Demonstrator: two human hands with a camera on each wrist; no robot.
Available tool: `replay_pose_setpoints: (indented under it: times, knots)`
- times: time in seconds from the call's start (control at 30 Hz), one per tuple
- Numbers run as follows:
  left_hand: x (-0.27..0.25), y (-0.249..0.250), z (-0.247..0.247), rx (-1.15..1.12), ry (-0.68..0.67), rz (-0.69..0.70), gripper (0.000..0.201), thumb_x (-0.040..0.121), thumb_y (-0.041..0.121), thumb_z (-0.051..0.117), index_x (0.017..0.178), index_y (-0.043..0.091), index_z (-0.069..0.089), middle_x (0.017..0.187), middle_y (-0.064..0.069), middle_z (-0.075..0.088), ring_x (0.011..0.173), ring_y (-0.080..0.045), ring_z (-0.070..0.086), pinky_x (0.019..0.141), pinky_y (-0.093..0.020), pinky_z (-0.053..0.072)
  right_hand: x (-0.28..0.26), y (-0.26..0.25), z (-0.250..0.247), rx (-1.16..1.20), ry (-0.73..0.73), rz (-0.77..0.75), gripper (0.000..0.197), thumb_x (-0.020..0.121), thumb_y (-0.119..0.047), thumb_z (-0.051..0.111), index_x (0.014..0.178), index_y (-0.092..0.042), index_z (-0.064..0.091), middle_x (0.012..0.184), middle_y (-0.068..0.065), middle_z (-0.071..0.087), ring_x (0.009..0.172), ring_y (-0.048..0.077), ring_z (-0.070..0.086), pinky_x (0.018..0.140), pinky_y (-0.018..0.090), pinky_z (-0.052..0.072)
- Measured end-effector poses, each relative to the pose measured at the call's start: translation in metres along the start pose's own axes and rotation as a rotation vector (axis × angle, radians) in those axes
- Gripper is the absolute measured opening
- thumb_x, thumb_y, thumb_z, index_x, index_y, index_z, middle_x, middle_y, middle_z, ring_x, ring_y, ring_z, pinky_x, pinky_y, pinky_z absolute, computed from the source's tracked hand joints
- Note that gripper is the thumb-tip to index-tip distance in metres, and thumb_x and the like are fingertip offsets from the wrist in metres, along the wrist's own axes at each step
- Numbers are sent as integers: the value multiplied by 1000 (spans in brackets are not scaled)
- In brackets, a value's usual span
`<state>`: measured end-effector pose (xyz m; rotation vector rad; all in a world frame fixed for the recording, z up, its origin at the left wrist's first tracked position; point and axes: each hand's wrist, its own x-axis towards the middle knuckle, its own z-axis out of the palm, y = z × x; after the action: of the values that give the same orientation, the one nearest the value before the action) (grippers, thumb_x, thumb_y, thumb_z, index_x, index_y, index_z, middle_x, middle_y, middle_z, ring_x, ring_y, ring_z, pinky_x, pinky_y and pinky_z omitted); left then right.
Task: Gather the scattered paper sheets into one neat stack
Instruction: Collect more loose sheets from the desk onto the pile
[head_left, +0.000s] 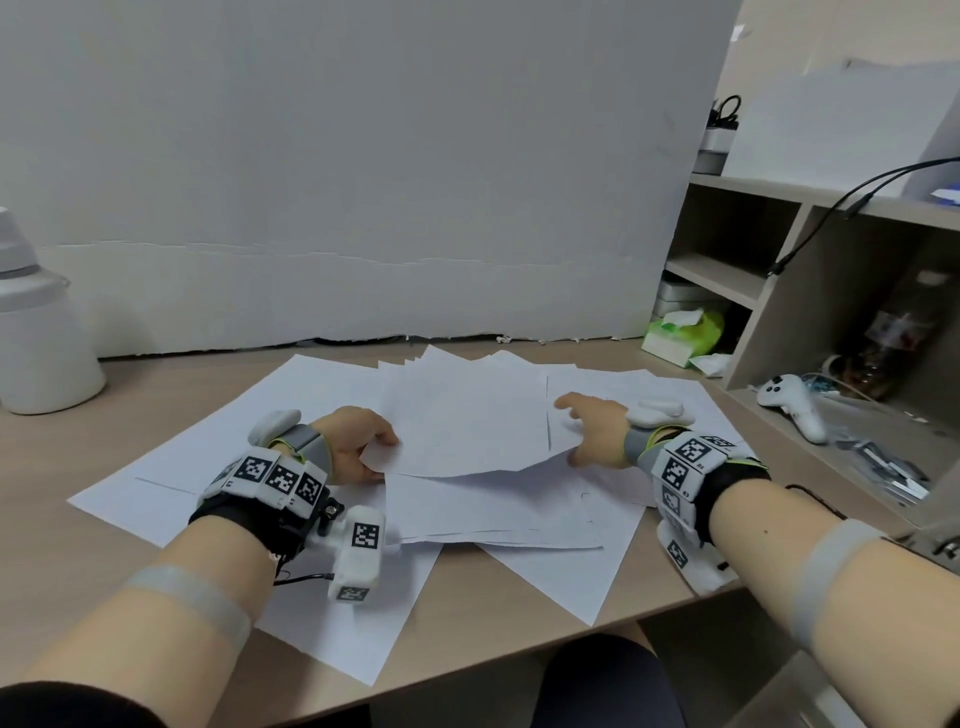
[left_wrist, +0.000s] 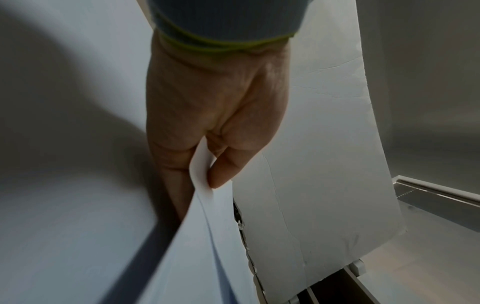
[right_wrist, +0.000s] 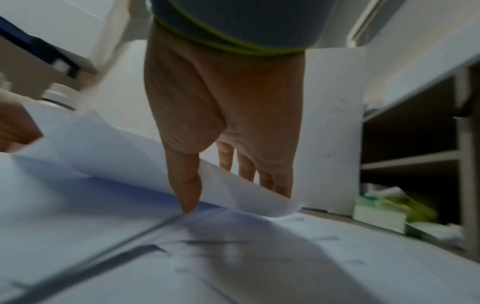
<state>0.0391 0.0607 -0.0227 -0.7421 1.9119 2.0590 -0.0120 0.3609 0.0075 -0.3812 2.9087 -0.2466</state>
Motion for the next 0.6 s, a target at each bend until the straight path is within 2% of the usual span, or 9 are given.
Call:
replay_pose_setpoints:
  times: [0.1, 0.2, 0.27, 0.33, 0.4, 0.53, 0.6]
  knots:
    - [0, -3, -2, -5, 9, -8, 30, 94, -11, 38, 122, -5, 49, 114, -25, 62, 93, -40, 65, 72, -49, 54, 1, 11, 4, 4, 35, 62, 51, 90, -22, 64, 138, -23, 47, 142, 2, 50, 123, 25, 52, 94, 26, 40]
    - [0, -5, -4, -23, 22, -24, 41, 93, -10, 39, 134, -7, 45, 131, -28, 59, 111, -43, 63, 79, -51, 55, 3, 11, 7, 24, 102, 110, 37, 91, -17, 61, 128, -20, 60, 135, 4, 57, 119, 25, 57, 86, 23, 40]
    - [0, -5, -4, -50, 30, -30, 44, 92, -10, 40, 136, -6, 45, 134, -28, 58, 112, -43, 63, 79, -51, 56, 3, 10, 4, 79, 132, 125, 32, 88, -19, 64, 119, -21, 65, 127, 5, 62, 110, 25, 61, 82, 24, 42]
    - [2, -5, -3, -71, 38, -29, 43, 92, -10, 40, 135, -6, 46, 134, -27, 58, 107, -43, 63, 80, -51, 56, 3, 9, 0, 80, 117, 111, 35, 87, -14, 65, 122, -19, 63, 126, 4, 61, 111, 24, 60, 84, 25, 45]
    - [3, -3, -2, -70, 46, -23, 39, 92, -8, 42, 131, -7, 47, 131, -28, 59, 103, -43, 63, 82, -51, 56, 1, 6, -2, 75, 87, 75, 41, 86, -8, 62, 126, -19, 59, 127, 3, 58, 111, 23, 58, 87, 28, 46]
    - [2, 0, 5, -60, 41, -43, 10, 91, -5, 49, 101, -1, 49, 102, -24, 64, 90, -39, 65, 86, -52, 56, -3, 0, 1, 223, -15, 2, 45, 82, 3, 56, 121, -20, 56, 101, -2, 64, 81, 17, 60, 71, 32, 56]
    - [0, 0, 8, -27, 22, -42, 9, 91, -5, 53, 98, -2, 51, 97, -23, 63, 86, -38, 64, 85, -51, 56, -3, -4, 2, 282, -50, -13, 43, 84, 6, 50, 120, -17, 55, 93, 0, 66, 72, 19, 62, 68, 32, 60]
